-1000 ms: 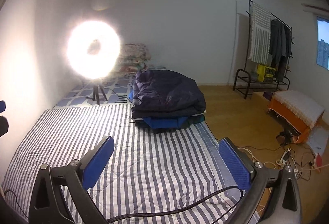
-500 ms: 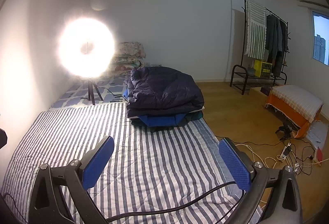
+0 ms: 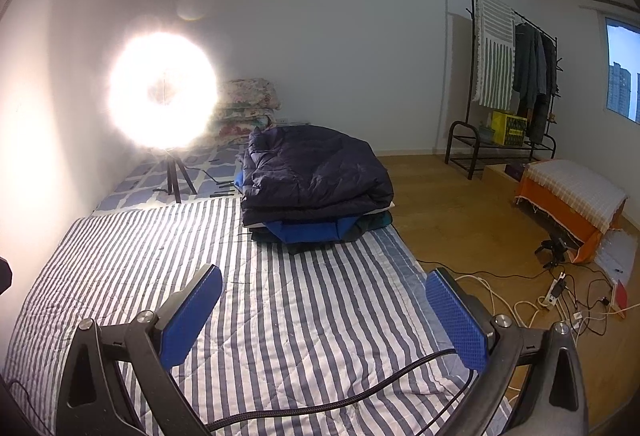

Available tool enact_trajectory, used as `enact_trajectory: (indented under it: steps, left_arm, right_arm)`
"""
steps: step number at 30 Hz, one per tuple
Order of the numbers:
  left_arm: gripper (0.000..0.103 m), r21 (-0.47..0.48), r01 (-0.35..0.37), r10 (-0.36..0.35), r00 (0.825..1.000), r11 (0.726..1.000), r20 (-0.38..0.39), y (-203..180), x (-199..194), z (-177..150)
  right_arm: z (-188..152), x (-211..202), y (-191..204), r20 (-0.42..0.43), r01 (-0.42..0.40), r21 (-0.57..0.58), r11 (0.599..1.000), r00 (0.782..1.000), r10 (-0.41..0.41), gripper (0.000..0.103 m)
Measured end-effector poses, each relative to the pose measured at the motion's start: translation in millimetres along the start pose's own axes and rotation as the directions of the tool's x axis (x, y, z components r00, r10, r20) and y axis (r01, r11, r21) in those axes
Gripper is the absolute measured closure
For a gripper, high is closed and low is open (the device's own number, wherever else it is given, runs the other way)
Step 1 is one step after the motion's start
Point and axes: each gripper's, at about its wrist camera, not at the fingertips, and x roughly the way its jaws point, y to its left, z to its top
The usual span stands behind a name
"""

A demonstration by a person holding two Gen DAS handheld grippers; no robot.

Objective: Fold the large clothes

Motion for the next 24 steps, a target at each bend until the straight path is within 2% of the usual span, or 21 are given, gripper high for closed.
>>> enact_trajectory:
  steps: [24]
  left_arm:
    - [0.000, 0.004, 0.008, -0.008, 1.000, 1.000, -0.005, -3.9, 0.2, -0.9]
  right_arm:
    - [-3.0, 1.0, -6.3, -0.002, 0.002, 0.016, 1.000, 1.000, -0.002, 0.000]
